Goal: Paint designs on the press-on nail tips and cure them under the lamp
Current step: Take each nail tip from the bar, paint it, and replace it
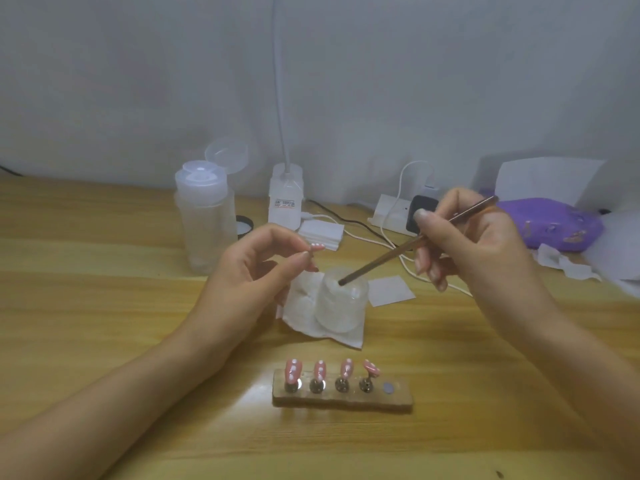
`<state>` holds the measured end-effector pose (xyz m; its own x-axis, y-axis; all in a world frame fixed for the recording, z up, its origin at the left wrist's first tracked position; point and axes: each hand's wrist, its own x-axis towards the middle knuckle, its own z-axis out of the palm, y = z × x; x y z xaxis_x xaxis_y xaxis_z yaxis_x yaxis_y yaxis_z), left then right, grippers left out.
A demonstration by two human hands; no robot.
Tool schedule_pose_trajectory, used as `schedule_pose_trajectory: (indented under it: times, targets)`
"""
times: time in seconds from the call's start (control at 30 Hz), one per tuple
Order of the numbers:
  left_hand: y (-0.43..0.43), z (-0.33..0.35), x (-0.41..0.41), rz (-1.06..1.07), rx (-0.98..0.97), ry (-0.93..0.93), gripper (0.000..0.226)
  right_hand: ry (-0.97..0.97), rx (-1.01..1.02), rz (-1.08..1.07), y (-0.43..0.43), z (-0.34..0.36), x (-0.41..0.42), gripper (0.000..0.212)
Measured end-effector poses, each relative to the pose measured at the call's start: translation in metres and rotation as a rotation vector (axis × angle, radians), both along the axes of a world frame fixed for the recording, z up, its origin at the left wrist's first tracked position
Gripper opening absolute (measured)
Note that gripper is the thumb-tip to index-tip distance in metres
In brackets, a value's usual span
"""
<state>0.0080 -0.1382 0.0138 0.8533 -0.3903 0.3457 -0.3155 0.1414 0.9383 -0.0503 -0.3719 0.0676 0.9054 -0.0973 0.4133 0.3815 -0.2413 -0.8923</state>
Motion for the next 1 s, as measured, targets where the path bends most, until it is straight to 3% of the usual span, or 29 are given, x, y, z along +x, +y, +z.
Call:
schedule_pose_trajectory:
  times: [0.57, 1.0]
  targets:
    - [0.001, -0.006, -0.004, 0.049, 0.128, -0.055, 0.005, 0.066, 0.022, 0.016, 0.016, -0.025, 0.008, 0.031]
    - [0.0, -0.005, -0.008, 0.093, 0.211, -0.095, 0.01, 0.111, 0.477, -0.161, 0.003, -0.048, 0.007, 0.026]
